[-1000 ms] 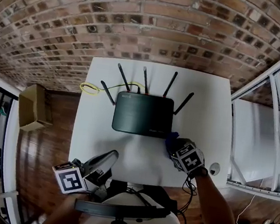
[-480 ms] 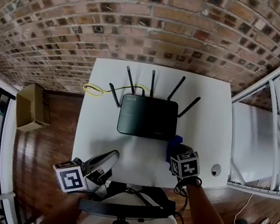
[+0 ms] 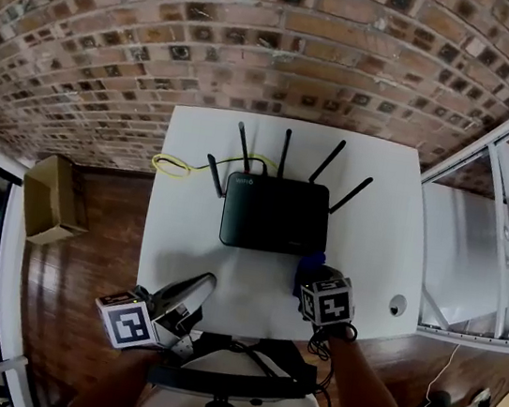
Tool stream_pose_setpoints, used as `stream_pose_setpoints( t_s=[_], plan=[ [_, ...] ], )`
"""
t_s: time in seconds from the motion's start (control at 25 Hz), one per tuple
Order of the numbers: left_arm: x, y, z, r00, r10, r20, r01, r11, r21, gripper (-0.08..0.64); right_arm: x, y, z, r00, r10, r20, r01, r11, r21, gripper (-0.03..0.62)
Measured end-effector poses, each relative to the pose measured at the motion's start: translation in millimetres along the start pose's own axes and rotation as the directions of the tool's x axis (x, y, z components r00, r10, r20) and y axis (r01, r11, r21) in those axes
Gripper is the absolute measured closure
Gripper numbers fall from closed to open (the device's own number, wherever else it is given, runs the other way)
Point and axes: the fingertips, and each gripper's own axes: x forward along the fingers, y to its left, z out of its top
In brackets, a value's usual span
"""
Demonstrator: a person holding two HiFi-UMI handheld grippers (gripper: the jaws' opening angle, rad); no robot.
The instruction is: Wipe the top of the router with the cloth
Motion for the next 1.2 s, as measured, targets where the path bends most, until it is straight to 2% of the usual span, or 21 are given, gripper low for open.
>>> stream_pose_setpoints(
  t_s=[0.24, 0.6, 1.2],
  plan=[
    [-12.5, 8.0, 7.2, 1.000, -0.002, 0.003, 0.002, 1.000, -0.003, 0.555, 15.5, 31.8, 9.2, 1.000, 0.023, 0.006, -0.023, 1.000, 0.011, 0.485],
    [-33.7, 22.5, 16.6, 1.000, 0.014, 0.016, -0.014, 1.000, -0.009, 0.555, 29.3, 58.8, 18.6, 1.000, -0.024, 0.005, 0.023, 0.991, 0.128, 0.485],
    [-58.4, 38.1, 35.9, 0.999, 0.007, 0.048, -0.006, 1.000, -0.025, 0.555, 55.4, 148.4, 52.0, 0.998, 0.055, 0.005, -0.055, 0.991, 0.126, 0.485]
  ],
)
